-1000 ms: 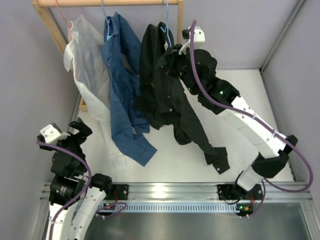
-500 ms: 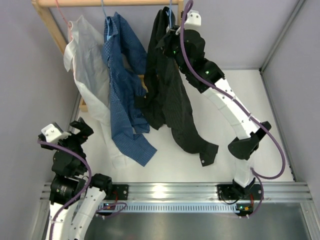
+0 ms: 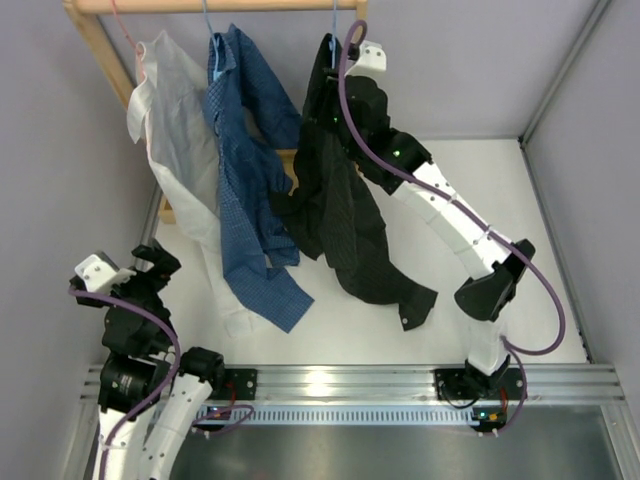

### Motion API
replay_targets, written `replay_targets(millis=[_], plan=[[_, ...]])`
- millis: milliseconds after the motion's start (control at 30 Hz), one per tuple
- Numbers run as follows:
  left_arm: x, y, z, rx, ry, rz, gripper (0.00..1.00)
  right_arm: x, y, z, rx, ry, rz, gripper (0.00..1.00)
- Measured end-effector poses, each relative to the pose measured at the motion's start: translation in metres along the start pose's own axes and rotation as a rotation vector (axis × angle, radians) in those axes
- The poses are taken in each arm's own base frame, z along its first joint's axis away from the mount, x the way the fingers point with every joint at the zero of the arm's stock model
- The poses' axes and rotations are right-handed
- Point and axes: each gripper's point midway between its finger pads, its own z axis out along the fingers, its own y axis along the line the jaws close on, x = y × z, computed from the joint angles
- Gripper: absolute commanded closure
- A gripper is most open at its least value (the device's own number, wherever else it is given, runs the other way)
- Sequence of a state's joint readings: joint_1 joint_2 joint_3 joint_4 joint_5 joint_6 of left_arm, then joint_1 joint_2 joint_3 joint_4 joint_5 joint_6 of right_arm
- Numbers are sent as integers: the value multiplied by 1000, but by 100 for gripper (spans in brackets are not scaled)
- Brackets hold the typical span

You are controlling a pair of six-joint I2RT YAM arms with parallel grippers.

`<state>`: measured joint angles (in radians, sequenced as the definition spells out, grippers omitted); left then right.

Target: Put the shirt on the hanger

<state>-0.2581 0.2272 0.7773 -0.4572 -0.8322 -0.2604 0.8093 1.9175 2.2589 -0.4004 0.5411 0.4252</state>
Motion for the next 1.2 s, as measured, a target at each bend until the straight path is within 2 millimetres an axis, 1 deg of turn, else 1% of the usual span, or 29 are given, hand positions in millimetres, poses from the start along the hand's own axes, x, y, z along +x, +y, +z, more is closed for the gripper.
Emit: replay_targets(millis=[67, 100, 200, 267, 333, 400, 467, 500, 533, 567, 633, 700, 733, 833, 867, 967, 1000, 1100, 1200], plan=[[0, 0, 0, -1, -1, -1, 2, -3, 2, -2, -6, -6, 3, 7], [0, 0, 0, -1, 0, 0, 2, -5, 3, -3, -12, -9, -1, 1], [1, -1, 0, 2, 3, 2, 2, -11, 4, -14, -36, -11, -16, 1], [3, -4, 1, 13, 12, 10, 2, -14, 1, -28, -47, -4, -37, 1], [7, -10, 2, 43, 31, 25, 2, -20, -4, -50, -70, -5, -68, 0], [17, -18, 3, 80, 76, 57, 2, -29, -17, -78, -81, -11, -109, 1], [27, -27, 3, 114, 129, 96, 2, -41, -38, -108, -72, -32, -148, 0], [32, -32, 3, 133, 162, 117, 2, -49, -51, -125, -56, -55, -163, 1], [37, -37, 3, 152, 192, 136, 2, -53, -65, -139, -37, -66, -178, 1], [42, -40, 3, 167, 218, 152, 2, -59, -84, -159, -4, -83, -190, 0], [53, -47, 1, 200, 278, 186, 2, -64, -125, -198, 68, -121, -192, 0], [61, -50, -1, 223, 324, 211, 2, -58, -168, -233, 148, -142, -187, 1], [63, -51, -3, 232, 336, 217, 2, -54, -186, -249, 176, -157, -175, 1], [65, -53, -9, 265, 364, 223, 2, -33, -233, -285, 250, -158, -173, 1], [64, -54, -10, 275, 368, 222, 2, -25, -245, -295, 268, -150, -173, 1], [57, -59, -16, 313, 374, 209, 2, -10, -270, -317, 305, -127, -175, 1], [54, -60, -18, 325, 376, 205, 2, -9, -275, -322, 310, -123, -171, 1], [44, -64, -23, 356, 370, 190, 2, -4, -286, -335, 320, -111, -163, 1], [42, -64, -26, 367, 371, 187, 2, 4, -292, -339, 329, -84, -174, 1]])
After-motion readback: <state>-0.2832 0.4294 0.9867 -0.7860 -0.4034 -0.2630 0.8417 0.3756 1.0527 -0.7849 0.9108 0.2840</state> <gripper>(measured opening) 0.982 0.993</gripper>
